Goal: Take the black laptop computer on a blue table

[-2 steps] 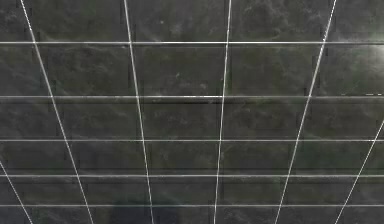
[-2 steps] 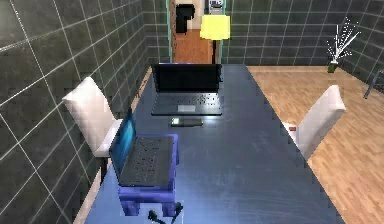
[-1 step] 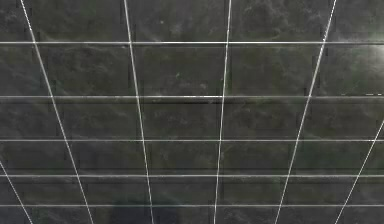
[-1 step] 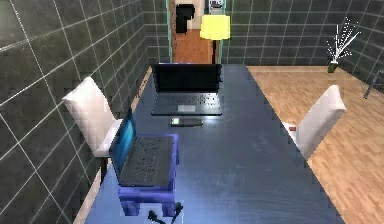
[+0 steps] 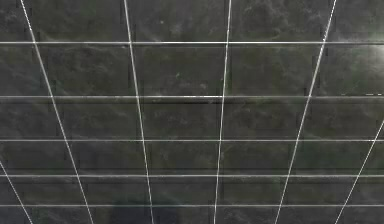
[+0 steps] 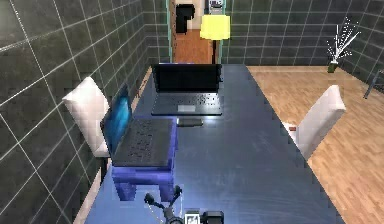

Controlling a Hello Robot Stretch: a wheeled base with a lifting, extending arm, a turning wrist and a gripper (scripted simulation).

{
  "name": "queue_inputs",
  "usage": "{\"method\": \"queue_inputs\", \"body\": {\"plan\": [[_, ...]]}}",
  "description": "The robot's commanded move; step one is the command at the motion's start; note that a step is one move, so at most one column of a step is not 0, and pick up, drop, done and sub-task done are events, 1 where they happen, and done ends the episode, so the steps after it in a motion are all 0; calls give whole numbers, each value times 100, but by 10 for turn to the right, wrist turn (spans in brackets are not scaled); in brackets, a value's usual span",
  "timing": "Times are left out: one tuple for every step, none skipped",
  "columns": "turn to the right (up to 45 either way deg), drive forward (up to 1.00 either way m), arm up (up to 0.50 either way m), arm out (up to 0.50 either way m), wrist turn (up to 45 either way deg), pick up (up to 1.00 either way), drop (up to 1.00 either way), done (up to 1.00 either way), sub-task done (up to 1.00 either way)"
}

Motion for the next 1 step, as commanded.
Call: {"method": "queue_inputs", "body": {"plan": [[0,0,0,0,0,0,0,100,0]]}}
